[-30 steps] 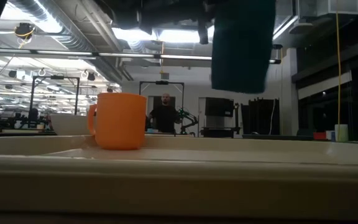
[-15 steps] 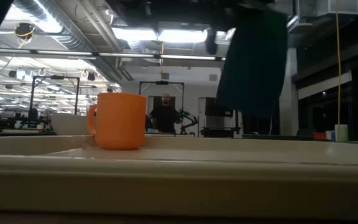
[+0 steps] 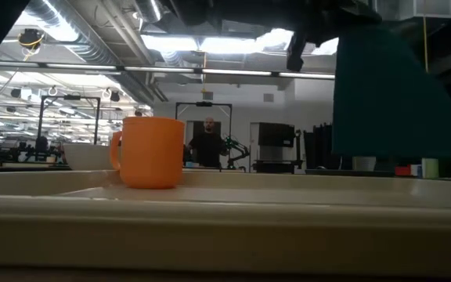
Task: Set up tray
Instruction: Put the green napkin on the serving tray to the right of the orange mug
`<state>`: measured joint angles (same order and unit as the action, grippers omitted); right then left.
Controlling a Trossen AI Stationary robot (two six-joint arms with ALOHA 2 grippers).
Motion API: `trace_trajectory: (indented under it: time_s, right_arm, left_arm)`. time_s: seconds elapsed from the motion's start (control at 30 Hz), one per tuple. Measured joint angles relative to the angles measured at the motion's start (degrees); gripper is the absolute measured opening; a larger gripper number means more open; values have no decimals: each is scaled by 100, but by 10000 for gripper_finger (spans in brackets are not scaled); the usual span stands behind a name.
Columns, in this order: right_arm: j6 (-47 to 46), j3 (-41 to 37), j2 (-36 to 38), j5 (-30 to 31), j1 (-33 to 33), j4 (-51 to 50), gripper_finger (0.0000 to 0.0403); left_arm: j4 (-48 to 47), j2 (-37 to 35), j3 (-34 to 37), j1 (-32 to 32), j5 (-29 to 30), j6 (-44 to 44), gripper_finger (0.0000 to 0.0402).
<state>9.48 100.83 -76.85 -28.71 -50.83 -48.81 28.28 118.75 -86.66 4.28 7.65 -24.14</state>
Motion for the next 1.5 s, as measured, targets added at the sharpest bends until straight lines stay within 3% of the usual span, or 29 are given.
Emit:
trace_trajectory:
  time_s: [0.4, 0.53, 0.67, 0.87, 1.03, 1.23, 1.5]
  right_arm:
    - [-19, -1, 1, -101, 0, -248, 172]
    - [-7, 0, 1, -105, 0, -247, 172]
    - [124, 1, 1, -142, 0, -245, 172]
    - [290, 1, 1, -140, 0, -234, 172]
    - [295, -1, 1, -142, 0, -230, 172]
    - [292, 1, 1, -143, 0, -230, 172]
    - [296, 1, 1, -155, 0, -239, 172]
  left_arm:
    - [19, 1, -3, -317, -267, 314, 2]
    - [21, 1, -2, -161, -195, -377, 2]
    - [267, 4, -1, 197, 148, -1945, 2]
    - [-149, 298, -3, 393, 1499, -3819, 2]
    - [236, 1043, 10, 307, 1382, -4105, 2]
    - [1334, 1717, 5, 269, 1173, -4344, 2]
    - [744, 1737, 2, 429, 1054, -4210, 2]
